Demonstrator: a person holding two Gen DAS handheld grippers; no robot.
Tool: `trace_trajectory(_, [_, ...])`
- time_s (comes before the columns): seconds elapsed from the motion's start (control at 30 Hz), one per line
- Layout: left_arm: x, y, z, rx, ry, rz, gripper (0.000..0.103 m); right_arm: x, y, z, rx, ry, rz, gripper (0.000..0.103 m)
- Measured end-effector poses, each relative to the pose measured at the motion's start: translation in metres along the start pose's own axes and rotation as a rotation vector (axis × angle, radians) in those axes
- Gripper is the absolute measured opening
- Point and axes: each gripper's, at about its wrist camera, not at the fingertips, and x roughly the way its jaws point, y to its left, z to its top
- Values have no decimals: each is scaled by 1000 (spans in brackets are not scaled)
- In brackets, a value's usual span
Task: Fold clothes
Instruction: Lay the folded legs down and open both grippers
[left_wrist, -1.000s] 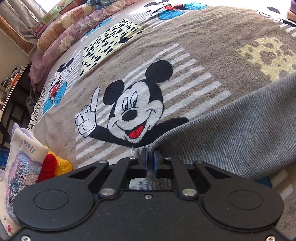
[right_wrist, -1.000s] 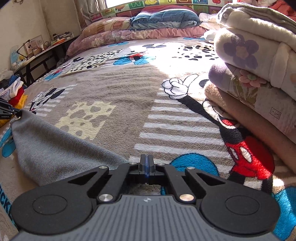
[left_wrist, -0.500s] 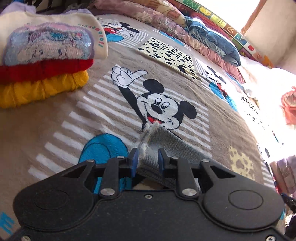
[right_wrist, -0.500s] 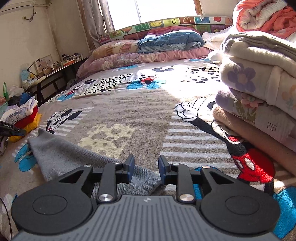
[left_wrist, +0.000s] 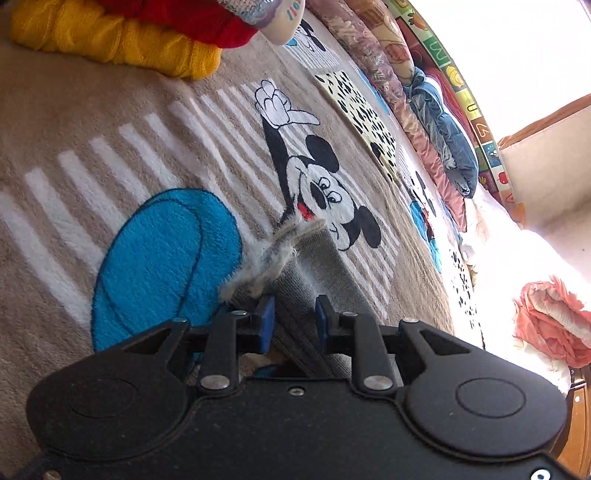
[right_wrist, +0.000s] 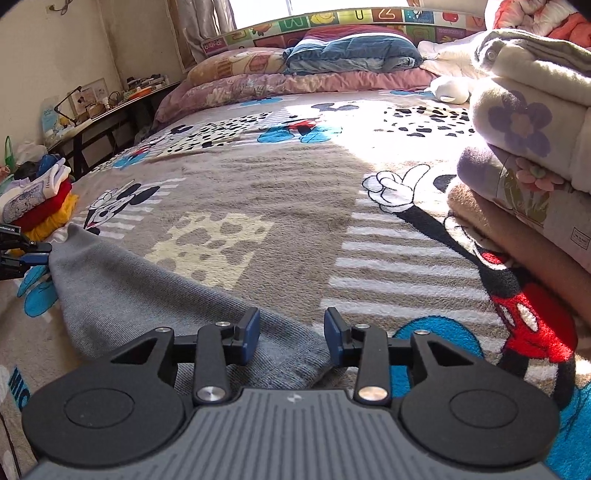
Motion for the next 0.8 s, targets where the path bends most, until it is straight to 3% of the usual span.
trace_trajectory(0.27, [1,17,-10,-171,-15,-62,20,3,-3,-5,17,2,-3,40])
trace_trajectory(0.47, [2,30,-15,-297,-45,-111,29,5,-5,-5,24,6,-5,41])
trace_trajectory(0.6, [3,13,-10,-218,-51,-44,29,7,-5,-6,21,10,-12,43])
trace_trajectory(0.63, [3,5,-9,-166,-54,-19,11,7,-4,-6,18,9,-14,43])
trace_trajectory(0.67, [1,-4,-8,-113,-72,-31,6,7,-4,-6,16,8,-17,43])
trace_trajectory(0.73, [-10,-19,-6,-33,-138,-127,6,8,-4,-6,14,13,-26,43])
trace_trajectory(0.8, [-16,-30,-5,29,-179,-175,6,10,-4,-6,19,18,-35,43])
